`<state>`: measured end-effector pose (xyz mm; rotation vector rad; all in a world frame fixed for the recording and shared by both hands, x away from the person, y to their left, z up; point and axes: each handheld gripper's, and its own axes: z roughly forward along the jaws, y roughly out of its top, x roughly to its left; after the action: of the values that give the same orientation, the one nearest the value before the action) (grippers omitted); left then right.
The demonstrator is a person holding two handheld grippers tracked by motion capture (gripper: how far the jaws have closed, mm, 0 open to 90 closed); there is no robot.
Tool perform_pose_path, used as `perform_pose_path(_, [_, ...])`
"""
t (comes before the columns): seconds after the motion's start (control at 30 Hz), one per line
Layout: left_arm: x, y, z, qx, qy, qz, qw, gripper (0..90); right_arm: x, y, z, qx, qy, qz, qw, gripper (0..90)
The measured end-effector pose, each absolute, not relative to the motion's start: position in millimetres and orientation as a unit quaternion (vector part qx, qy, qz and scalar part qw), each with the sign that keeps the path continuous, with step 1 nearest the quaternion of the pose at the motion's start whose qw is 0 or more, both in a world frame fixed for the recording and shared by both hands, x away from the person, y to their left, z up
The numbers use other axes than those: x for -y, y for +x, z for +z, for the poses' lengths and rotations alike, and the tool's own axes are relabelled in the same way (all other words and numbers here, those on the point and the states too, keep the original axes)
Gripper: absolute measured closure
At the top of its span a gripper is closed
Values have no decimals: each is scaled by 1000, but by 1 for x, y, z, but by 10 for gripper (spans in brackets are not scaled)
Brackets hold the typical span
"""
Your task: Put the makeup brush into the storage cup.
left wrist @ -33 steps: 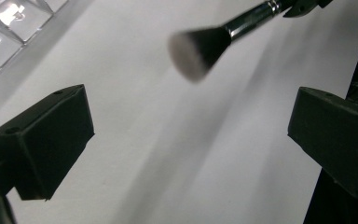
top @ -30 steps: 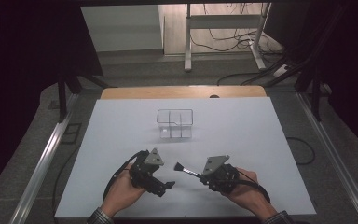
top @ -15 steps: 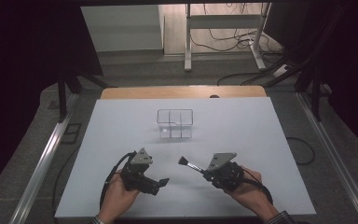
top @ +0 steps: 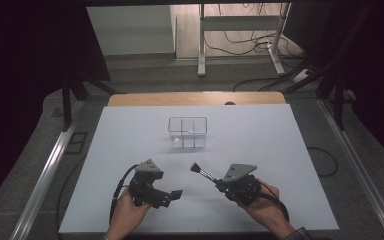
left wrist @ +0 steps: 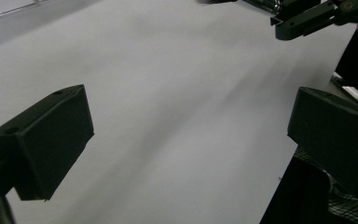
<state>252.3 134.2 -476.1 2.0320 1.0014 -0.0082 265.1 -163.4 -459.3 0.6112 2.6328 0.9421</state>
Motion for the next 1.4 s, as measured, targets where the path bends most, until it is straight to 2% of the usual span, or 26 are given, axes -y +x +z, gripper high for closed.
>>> perform_pose_path(0.17, [-131, 256, -474, -392, 805, -30, 444, 0, 160, 261, -459, -901, 220, 348, 141, 782])
perform_pose_path(0.4, [-124, 259, -472, -386, 803, -40, 452, 5, 158, 259, -458, -891, 228, 369, 135, 782])
perform_pose_path(0.93, [-102, 271, -473, -370, 802, -63, 464, 81, 150, 253, -459, -882, 230, 395, 117, 781])
perform_pose_path(1.07, [-99, 271, -473, -363, 803, -70, 468, 142, 148, 251, -460, -882, 227, 398, 112, 781])
perform_pose_path(1.37, [-104, 270, -469, -355, 790, -77, 494, 358, 144, 248, -461, -879, 220, 411, 101, 780])
perform_pose_path(1.4, [-105, 270, -470, -357, 786, -81, 499, 358, 144, 248, -461, -879, 220, 411, 101, 780])
